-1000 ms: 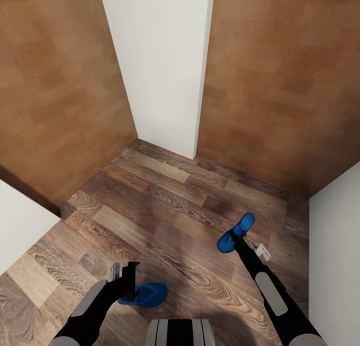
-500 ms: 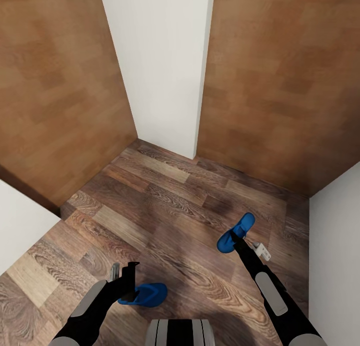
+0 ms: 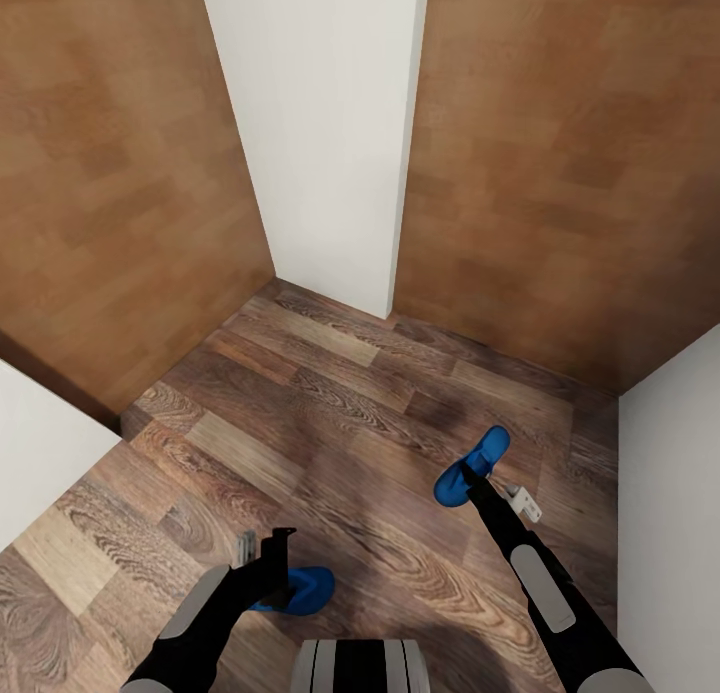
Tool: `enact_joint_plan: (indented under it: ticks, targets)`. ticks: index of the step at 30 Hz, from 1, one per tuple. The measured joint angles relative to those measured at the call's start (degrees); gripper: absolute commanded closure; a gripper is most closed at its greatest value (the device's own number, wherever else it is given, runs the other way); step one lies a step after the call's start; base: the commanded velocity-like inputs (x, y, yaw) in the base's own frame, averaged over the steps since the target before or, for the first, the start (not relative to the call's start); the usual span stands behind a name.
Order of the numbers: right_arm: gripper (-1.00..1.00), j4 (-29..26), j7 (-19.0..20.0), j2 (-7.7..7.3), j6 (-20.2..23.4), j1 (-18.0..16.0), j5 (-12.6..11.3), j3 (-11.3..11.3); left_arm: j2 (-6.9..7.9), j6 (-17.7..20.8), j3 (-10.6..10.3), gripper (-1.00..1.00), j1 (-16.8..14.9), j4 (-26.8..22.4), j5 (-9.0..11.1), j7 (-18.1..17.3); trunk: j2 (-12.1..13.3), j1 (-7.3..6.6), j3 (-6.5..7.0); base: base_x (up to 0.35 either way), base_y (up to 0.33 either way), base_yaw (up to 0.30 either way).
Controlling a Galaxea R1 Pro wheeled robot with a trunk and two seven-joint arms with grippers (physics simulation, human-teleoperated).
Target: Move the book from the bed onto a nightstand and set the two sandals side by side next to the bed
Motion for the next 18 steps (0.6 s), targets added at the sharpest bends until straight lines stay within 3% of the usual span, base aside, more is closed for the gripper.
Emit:
enact_joint_plan:
  ticks: [18]
  targets:
    - [1.0, 0.02, 0.0, 0.0, 0.0, 0.0, 0.0, 0.0, -0.02, -0.32, 0.01, -1.0, 0.19, 0.74, -0.04, -0.02, 0.0, 0.0, 0.0, 0.0, 0.0, 0.0]
